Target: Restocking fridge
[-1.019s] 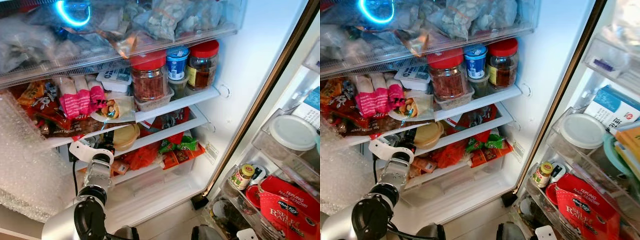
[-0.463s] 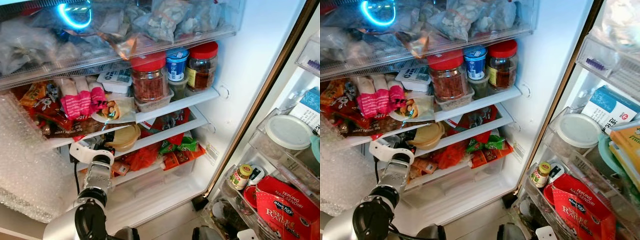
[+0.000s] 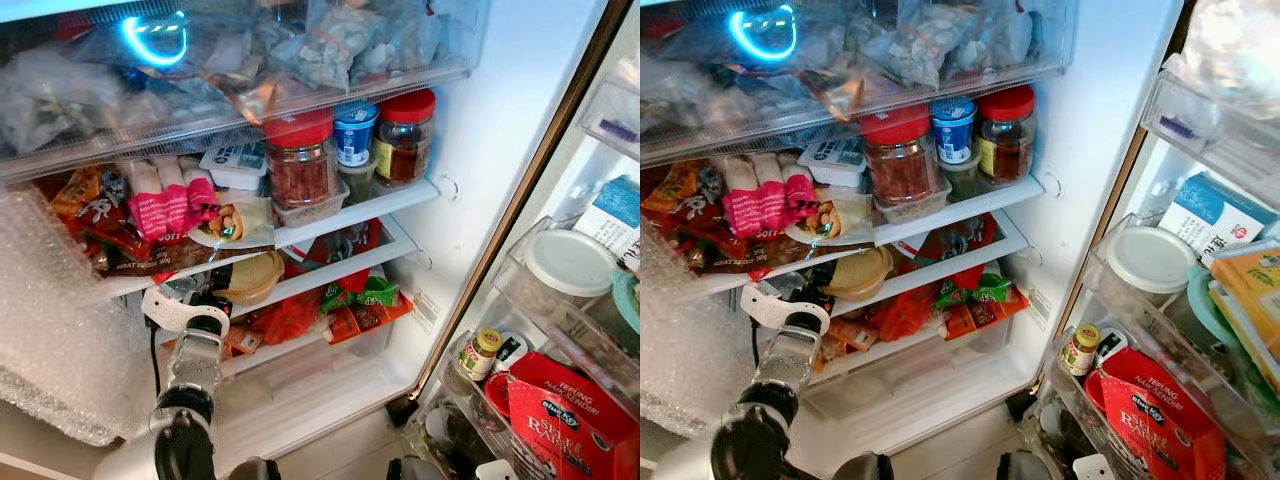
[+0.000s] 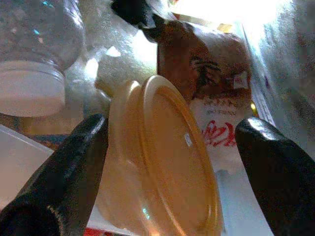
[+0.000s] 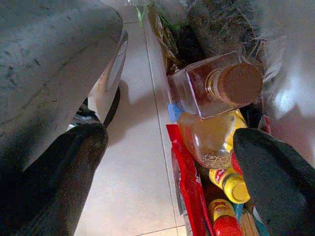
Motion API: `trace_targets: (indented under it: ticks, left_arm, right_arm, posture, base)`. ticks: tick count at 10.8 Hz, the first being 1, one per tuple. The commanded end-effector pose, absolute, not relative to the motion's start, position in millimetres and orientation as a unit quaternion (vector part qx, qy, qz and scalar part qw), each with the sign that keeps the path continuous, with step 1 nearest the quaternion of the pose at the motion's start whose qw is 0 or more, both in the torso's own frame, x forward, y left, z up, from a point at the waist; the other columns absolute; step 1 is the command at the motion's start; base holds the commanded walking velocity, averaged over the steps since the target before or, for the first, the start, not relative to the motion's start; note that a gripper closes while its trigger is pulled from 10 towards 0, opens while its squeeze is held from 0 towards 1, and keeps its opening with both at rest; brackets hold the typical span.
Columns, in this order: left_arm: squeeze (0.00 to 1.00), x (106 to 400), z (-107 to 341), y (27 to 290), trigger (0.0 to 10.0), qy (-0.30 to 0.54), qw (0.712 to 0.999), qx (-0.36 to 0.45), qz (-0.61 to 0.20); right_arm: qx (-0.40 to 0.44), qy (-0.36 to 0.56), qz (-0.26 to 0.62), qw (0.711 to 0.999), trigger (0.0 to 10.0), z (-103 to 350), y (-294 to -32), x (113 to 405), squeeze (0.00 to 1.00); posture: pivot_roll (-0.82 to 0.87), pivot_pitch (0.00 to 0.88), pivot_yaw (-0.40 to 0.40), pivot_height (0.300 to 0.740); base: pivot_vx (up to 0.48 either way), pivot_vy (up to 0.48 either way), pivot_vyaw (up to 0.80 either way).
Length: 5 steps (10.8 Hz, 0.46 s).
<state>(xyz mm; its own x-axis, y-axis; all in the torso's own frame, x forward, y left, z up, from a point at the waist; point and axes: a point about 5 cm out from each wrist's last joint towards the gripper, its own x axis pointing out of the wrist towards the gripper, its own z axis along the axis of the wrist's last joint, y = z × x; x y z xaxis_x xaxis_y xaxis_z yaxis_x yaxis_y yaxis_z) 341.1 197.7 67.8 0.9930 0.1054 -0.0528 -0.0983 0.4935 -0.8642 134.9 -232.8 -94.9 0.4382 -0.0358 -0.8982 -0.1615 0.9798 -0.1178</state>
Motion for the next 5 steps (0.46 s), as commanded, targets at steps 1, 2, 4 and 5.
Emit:
trace_targets:
  ticks: [1,2,4,5]
  left_arm:
    - [0.0,341,70,195,10.0,-0.001,0.87,-0.491,0.041]
    - [0.0,336,68,194,10.0,0.003,0.871,-0.49,0.035]
    - [0.0,327,67,193,10.0,0.009,0.871,-0.489,0.034]
    - [0.0,321,66,193,10.0,0.014,0.871,-0.489,0.036]
  right_arm:
    - [-0.086,0.503,0.055,0.858,10.0,-91,-219,152,0.0]
    - [-0.086,0.504,0.055,0.858,10.0,-91,-220,151,0.0]
    - [-0.086,0.505,0.054,0.857,10.0,-91,-221,151,0.0]
    - [-0.086,0.505,0.055,0.857,10.0,-91,-221,150,0.0]
  posture:
    - [-0.07,0.0,0.048,0.646]
    - [-0.06,0.0,0.047,0.646]
    - [-0.07,0.0,0.048,0.646]
    - [-0.06,0.0,0.047,0.646]
  base:
    - [0.0,0.0,0.0]
    - [0.0,0.0,0.0]
    - [0.0,0.0,0.0]
    - [0.0,0.0,0.0]
